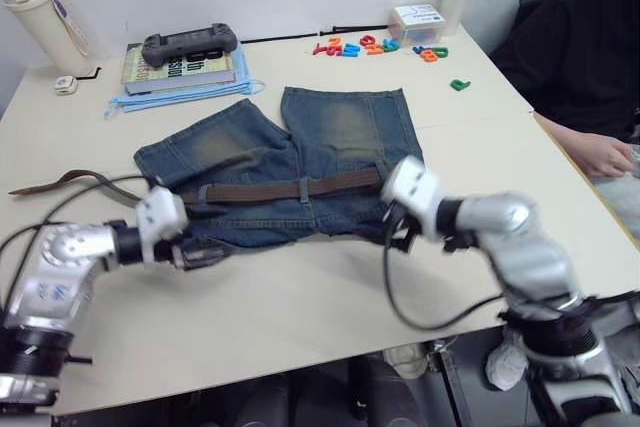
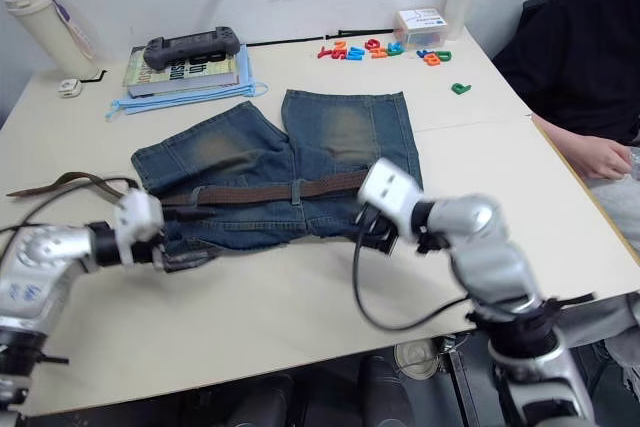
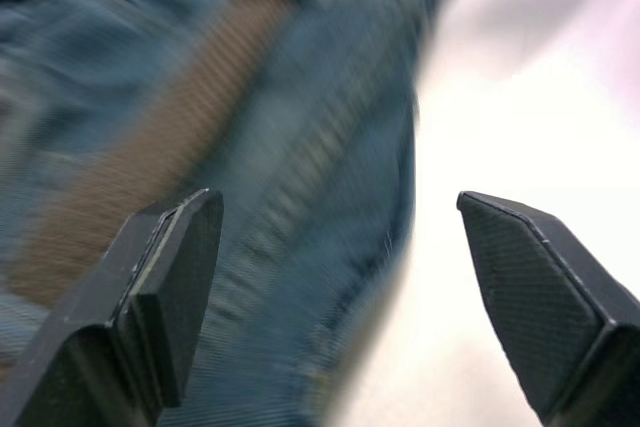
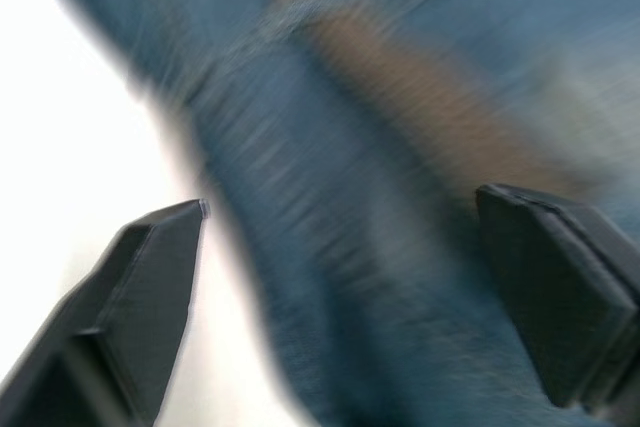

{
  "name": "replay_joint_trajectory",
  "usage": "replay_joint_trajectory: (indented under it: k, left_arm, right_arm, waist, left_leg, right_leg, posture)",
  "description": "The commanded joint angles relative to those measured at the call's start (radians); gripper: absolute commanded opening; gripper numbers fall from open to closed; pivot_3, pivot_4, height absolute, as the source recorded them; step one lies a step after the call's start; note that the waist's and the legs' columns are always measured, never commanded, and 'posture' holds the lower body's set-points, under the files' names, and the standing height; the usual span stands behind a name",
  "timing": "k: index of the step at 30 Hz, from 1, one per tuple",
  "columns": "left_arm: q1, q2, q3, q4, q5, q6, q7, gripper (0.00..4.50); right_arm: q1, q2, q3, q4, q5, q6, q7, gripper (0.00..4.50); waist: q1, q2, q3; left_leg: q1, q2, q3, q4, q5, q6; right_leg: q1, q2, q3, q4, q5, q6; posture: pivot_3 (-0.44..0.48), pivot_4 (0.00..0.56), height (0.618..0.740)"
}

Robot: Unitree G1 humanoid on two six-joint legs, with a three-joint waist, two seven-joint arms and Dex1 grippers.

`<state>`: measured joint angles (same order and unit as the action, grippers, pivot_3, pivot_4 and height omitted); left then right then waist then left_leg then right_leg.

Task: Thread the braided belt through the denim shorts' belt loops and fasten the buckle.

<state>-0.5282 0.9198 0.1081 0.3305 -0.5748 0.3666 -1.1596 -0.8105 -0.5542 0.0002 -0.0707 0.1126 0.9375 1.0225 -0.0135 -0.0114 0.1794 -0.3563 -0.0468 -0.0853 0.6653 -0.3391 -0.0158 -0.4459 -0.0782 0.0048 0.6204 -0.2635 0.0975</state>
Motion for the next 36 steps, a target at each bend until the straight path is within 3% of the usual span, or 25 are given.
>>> replay_joint_trajectory:
  k: [1, 5, 12, 20, 22, 25, 26, 27, 28, 30, 31, 33, 36]
  left_arm:
    - [-0.121, -0.015, -0.022, 0.238, 0.059, 0.039, -0.062, 4.18]
    - [-0.243, -0.054, -0.057, 0.449, 0.139, 0.021, -0.105, 4.18]
    - [-0.363, -0.116, -0.086, 0.722, 0.261, -0.024, -0.130, 4.18]
    - [-0.365, -0.128, -0.077, 0.804, 0.332, -0.052, -0.180, 4.18]
    - [-0.371, -0.129, -0.059, 0.811, 0.326, -0.047, -0.183, 4.18]
    - [-0.369, -0.129, -0.050, 0.803, 0.329, -0.050, -0.193, 3.37]
    - [-0.368, -0.129, -0.048, 0.800, 0.331, -0.052, -0.196, 2.82]
    - [-0.366, -0.130, -0.047, 0.795, 0.333, -0.057, -0.201, 2.60]
    - [-0.365, -0.131, -0.046, 0.792, 0.334, -0.060, -0.204, 2.05]
    - [-0.364, -0.135, -0.042, 0.786, 0.338, -0.064, -0.205, 1.33]
    - [-0.364, -0.137, -0.039, 0.783, 0.338, -0.067, -0.202, 0.93]
    - [-0.368, -0.145, -0.026, 0.767, 0.331, -0.081, -0.184, 0.16]
    - [-0.374, -0.152, -0.004, 0.722, 0.310, -0.076, -0.177, 0.14]
  right_arm:
    - [-0.108, -0.003, -0.018, 0.295, 0.042, -0.001, 0.003, 4.40]
    - [-0.192, 0.025, 0.000, 0.559, 0.064, -0.059, 0.032, 4.40]
    - [-0.266, 0.076, 0.028, 0.799, 0.102, -0.083, 0.137, 4.40]
    - [-0.312, 0.107, 0.028, 0.910, 0.098, -0.136, 0.168, 4.40]
    - [-0.318, 0.112, 0.020, 0.914, 0.105, -0.146, 0.174, 3.87]
    - [-0.325, 0.117, 0.007, 0.919, 0.117, -0.152, 0.182, 2.68]
    - [-0.328, 0.118, 0.006, 0.923, 0.119, -0.154, 0.183, 2.08]
    - [-0.330, 0.118, 0.006, 0.925, 0.120, -0.157, 0.185, 1.84]
    - [-0.332, 0.120, 0.005, 0.929, 0.122, -0.161, 0.186, 1.24]
    - [-0.336, 0.121, 0.005, 0.937, 0.123, -0.170, 0.186, 0.47]
    - [-0.336, 0.121, 0.007, 0.939, 0.122, -0.176, 0.185, 0.22]
    - [-0.329, 0.118, 0.007, 0.918, 0.125, -0.198, 0.192, 0.20]
    - [-0.311, 0.102, -0.004, 0.841, 0.148, -0.220, 0.218, 0.20]
  waist:
    - [-0.002, 0.000, 0.000]
    - [-0.014, 0.000, 0.000]
    - [-0.032, -0.001, 0.000]
    - [-0.041, -0.001, 0.000]
    - [-0.042, -0.001, 0.000]
    - [-0.041, -0.001, 0.000]
    - [-0.041, -0.001, 0.000]
    - [-0.041, -0.001, 0.000]
    - [-0.041, -0.001, 0.000]
    - [-0.041, -0.001, 0.000]
    - [-0.040, -0.001, 0.000]
    - [-0.040, -0.001, 0.000]
    - [-0.040, -0.001, 0.000]
  left_leg:
    - [0.000, -0.001, 0.000, 0.000, 0.000, 0.000]
    - [-0.003, -0.002, 0.004, -0.001, 0.000, 0.002]
    - [-0.016, -0.004, 0.013, 0.007, -0.002, 0.004]
    - [-0.016, -0.005, 0.013, 0.011, -0.002, 0.005]
    - [-0.016, -0.006, 0.013, 0.011, -0.002, 0.005]
    - [-0.017, -0.007, 0.013, 0.012, -0.003, 0.006]
    - [-0.017, -0.007, 0.013, 0.013, -0.003, 0.006]
    - [-0.017, -0.007, 0.013, 0.013, -0.003, 0.006]
    - [-0.017, -0.008, 0.013, 0.014, -0.003, 0.006]
    - [-0.017, -0.008, 0.013, 0.014, -0.003, 0.007]
    - [-0.017, -0.008, 0.013, 0.014, -0.003, 0.007]
    - [-0.017, -0.008, 0.013, 0.015, -0.003, 0.007]
    - [-0.018, -0.009, 0.013, 0.016, -0.004, 0.008]
  right_leg:
    - [0.000, 0.000, 0.000, 0.001, 0.000, 0.000]
    - [-0.004, 0.000, -0.002, 0.003, 0.000, 0.001]
    - [-0.020, -0.005, -0.006, 0.007, 0.002, 0.004]
    - [-0.020, -0.013, -0.006, 0.011, 0.002, 0.004]
    - [-0.020, -0.015, -0.008, 0.011, 0.002, 0.004]
    - [-0.020, -0.017, -0.012, 0.012, 0.002, 0.004]
    - [-0.020, -0.017, -0.013, 0.013, 0.002, 0.004]
    - [-0.020, -0.018, -0.014, 0.013, 0.002, 0.004]
    - [-0.020, -0.018, -0.014, 0.013, 0.002, 0.004]
    - [-0.020, -0.019, -0.015, 0.014, 0.002, 0.004]
    - [-0.020, -0.019, -0.016, 0.014, 0.002, 0.004]
    - [-0.020, -0.020, -0.017, 0.015, 0.002, 0.004]
    - [-0.020, -0.021, -0.018, 0.015, 0.002, 0.004]
  posture:
    - [0.000, 0.150, 0.713]
    - [0.000, 0.150, 0.713]
    - [0.000, 0.150, 0.713]
    - [0.000, 0.150, 0.713]
    - [0.000, 0.150, 0.713]
    - [0.000, 0.150, 0.713]
    - [0.000, 0.150, 0.713]
    - [0.000, 0.150, 0.713]
    - [0.000, 0.150, 0.713]
    - [0.000, 0.150, 0.713]
    - [0.000, 0.150, 0.713]
    - [0.000, 0.150, 0.713]
    - [0.000, 0.150, 0.713]
